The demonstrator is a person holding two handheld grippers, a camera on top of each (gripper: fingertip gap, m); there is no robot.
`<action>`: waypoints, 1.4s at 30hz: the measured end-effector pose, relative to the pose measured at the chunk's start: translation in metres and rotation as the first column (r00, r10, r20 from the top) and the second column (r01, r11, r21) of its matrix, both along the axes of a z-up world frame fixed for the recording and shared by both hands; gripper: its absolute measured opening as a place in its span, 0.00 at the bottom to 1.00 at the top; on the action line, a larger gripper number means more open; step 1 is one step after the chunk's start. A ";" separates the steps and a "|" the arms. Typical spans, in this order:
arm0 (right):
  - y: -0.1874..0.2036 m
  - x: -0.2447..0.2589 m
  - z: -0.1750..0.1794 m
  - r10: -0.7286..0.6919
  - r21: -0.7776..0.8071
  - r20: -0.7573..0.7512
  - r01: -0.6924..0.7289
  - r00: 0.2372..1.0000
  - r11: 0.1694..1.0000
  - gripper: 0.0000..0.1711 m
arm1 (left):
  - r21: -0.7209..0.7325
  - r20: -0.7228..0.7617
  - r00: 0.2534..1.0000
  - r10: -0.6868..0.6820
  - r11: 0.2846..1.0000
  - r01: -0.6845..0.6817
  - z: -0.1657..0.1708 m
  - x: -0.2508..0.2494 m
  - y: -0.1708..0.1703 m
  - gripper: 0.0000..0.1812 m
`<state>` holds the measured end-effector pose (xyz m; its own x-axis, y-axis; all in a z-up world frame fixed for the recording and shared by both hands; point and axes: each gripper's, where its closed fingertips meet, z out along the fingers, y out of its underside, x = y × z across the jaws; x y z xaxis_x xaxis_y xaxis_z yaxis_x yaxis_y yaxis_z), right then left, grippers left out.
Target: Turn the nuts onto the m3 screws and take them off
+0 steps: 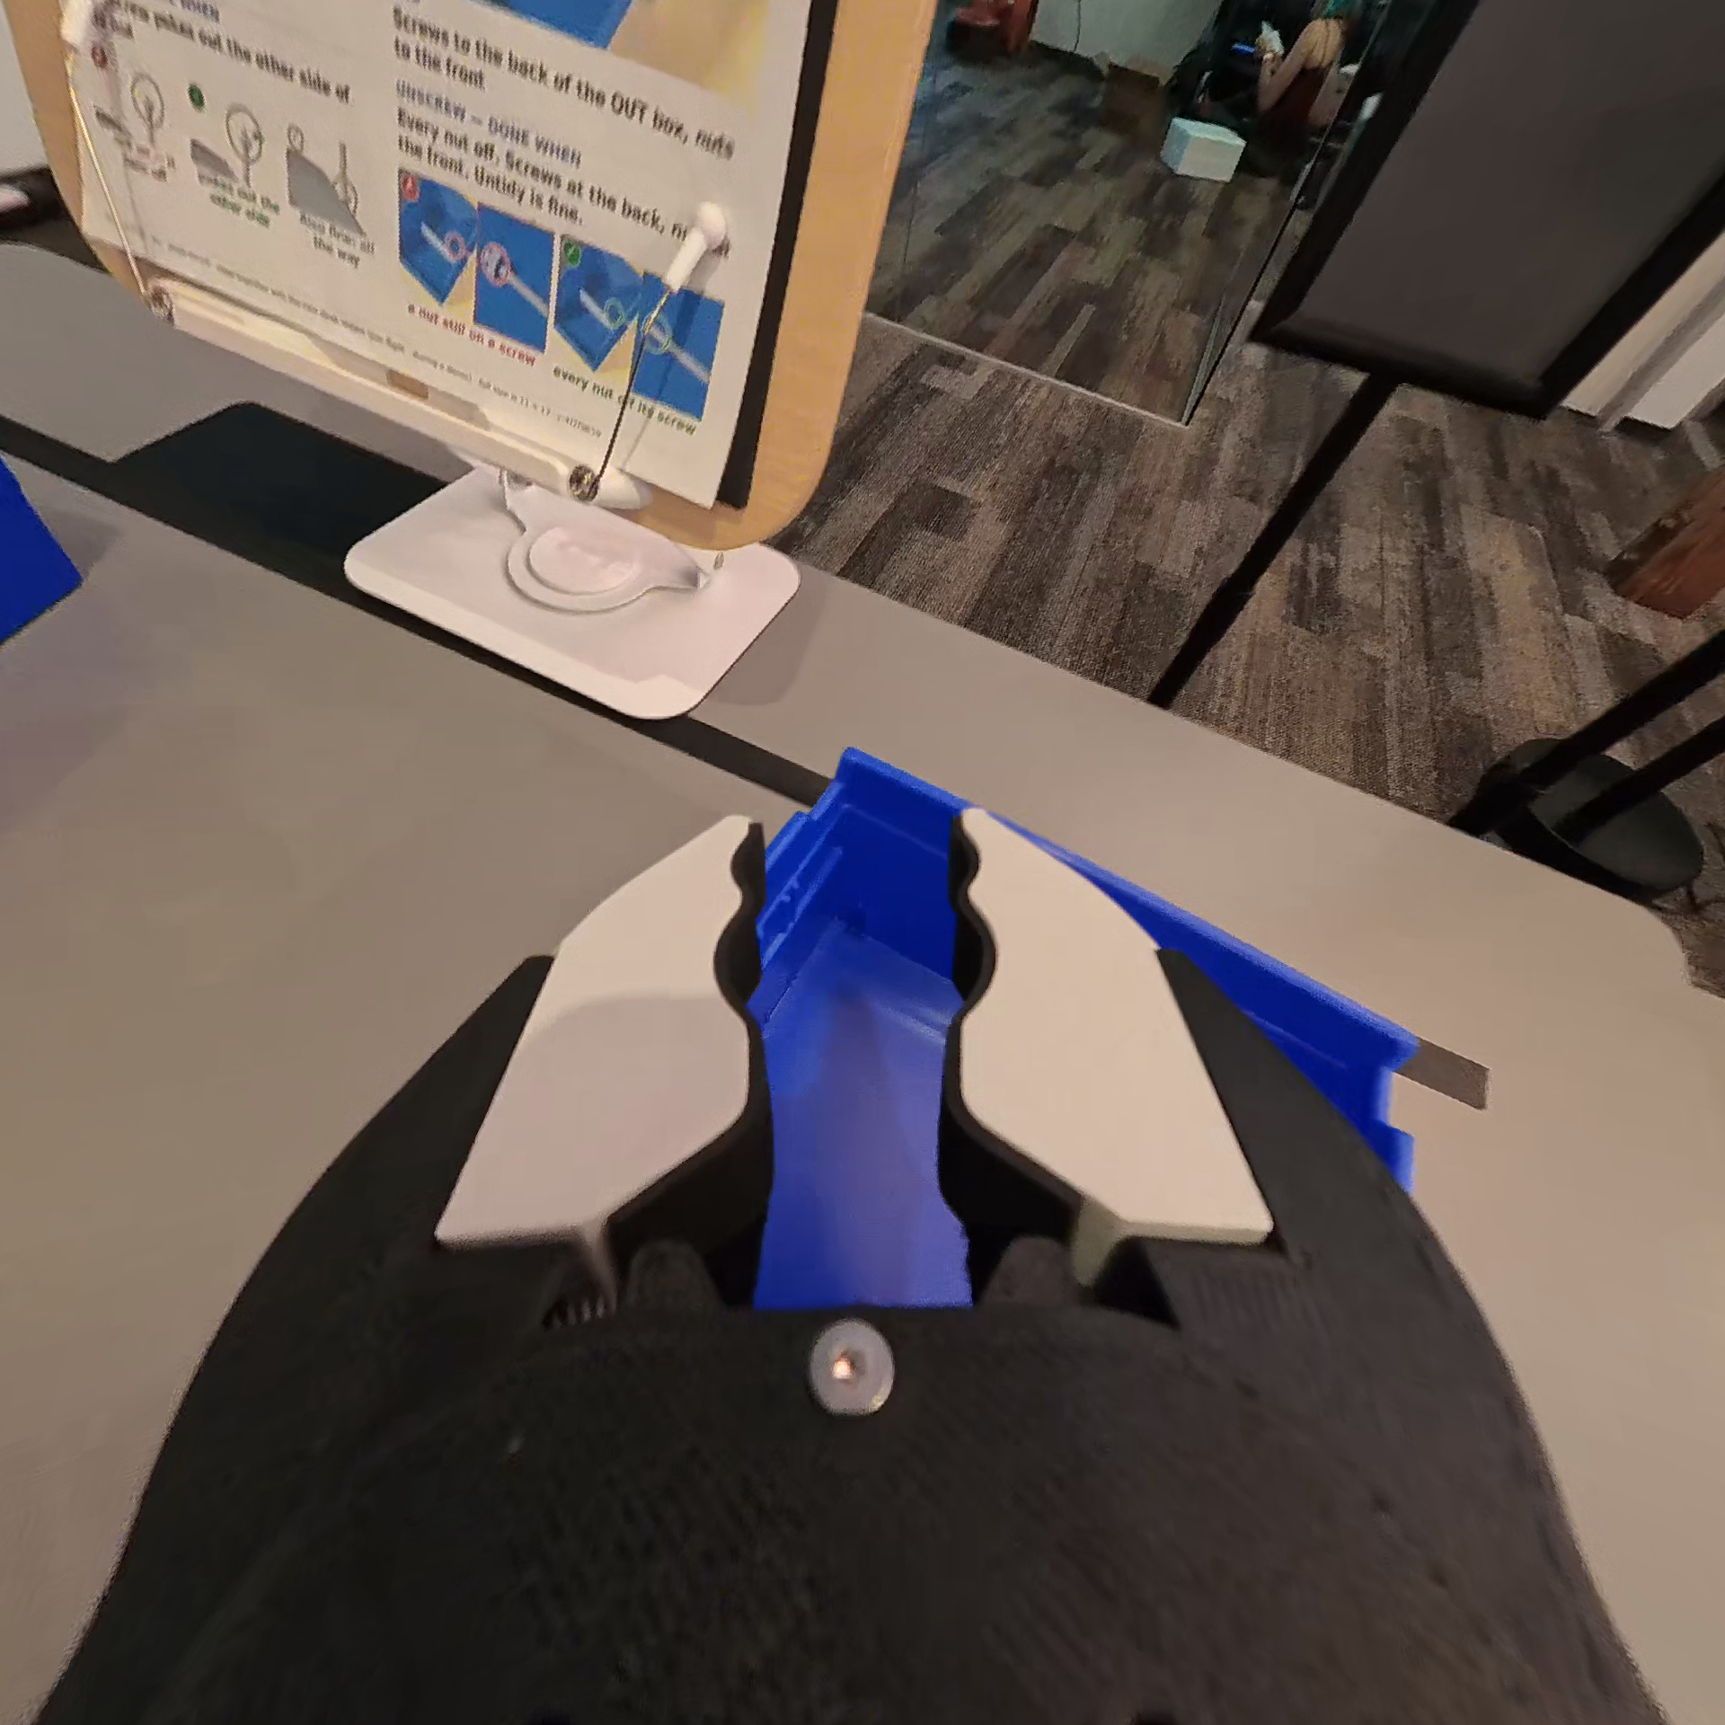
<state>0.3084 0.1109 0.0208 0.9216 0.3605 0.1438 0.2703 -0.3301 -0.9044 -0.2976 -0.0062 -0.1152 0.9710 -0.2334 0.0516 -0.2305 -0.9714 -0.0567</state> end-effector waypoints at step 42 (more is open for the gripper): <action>0.003 -0.077 -0.011 0.221 -0.041 0.022 -0.220 0.975 0.975 0.23 | 0.010 0.019 0.995 -0.093 0.996 0.093 -0.003 -0.008 0.007 0.06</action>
<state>0.2313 0.1142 0.0100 0.8151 0.5600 0.1487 0.3633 -0.2941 -0.8840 -0.3052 0.0011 -0.1178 0.9439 -0.3234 0.0676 -0.3188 -0.9452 -0.0703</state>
